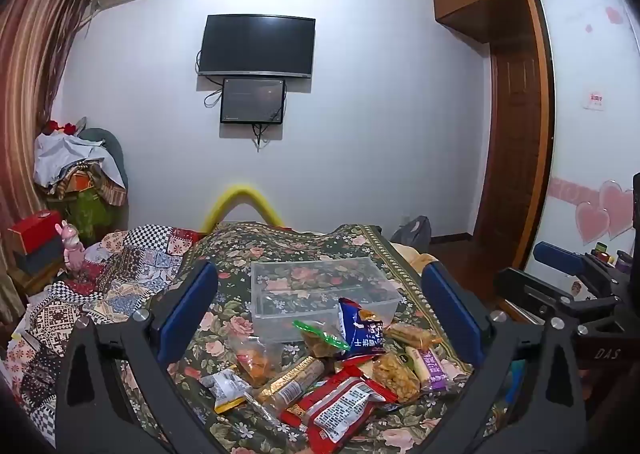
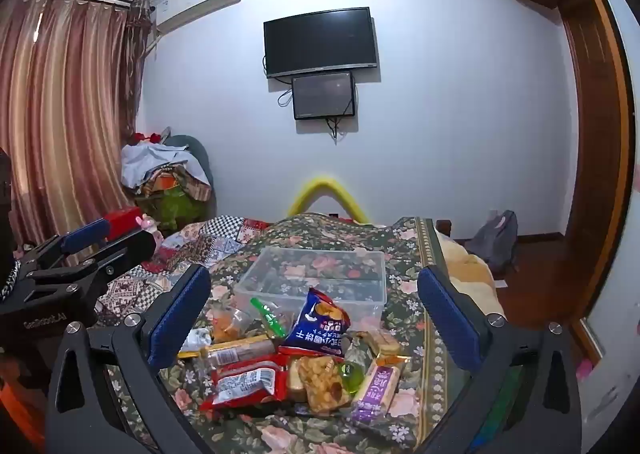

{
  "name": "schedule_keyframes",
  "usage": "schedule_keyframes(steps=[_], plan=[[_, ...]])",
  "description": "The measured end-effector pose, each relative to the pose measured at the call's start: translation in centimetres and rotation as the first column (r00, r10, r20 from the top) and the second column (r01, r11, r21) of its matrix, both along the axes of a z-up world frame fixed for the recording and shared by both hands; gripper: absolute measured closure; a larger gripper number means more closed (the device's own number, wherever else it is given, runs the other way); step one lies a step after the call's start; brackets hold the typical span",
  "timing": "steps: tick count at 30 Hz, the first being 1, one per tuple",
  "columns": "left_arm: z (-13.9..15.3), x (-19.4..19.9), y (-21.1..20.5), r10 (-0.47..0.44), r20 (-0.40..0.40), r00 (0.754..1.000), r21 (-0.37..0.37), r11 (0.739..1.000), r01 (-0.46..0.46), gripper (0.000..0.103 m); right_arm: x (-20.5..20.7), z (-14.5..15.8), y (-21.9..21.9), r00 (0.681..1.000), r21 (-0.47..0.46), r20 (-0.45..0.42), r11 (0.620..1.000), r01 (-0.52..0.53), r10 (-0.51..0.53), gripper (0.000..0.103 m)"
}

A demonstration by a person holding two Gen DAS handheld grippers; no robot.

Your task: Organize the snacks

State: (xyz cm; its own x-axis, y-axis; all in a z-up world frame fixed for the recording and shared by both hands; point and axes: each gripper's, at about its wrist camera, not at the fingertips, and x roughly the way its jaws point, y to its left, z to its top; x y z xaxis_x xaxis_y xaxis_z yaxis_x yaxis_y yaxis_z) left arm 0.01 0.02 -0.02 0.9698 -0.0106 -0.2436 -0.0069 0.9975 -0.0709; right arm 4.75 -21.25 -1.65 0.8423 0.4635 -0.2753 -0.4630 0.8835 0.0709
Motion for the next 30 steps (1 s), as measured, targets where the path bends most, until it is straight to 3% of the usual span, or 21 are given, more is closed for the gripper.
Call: schedule_keyframes(steps=[30], plan=[[0.14,-0.44,0.24,0.015,0.01,1.0,-0.005,1.0,-0.015,0.0,-0.12,0.57,-0.41,1.0,0.033,0.001,0.999,-0.004,0.004,0.0]])
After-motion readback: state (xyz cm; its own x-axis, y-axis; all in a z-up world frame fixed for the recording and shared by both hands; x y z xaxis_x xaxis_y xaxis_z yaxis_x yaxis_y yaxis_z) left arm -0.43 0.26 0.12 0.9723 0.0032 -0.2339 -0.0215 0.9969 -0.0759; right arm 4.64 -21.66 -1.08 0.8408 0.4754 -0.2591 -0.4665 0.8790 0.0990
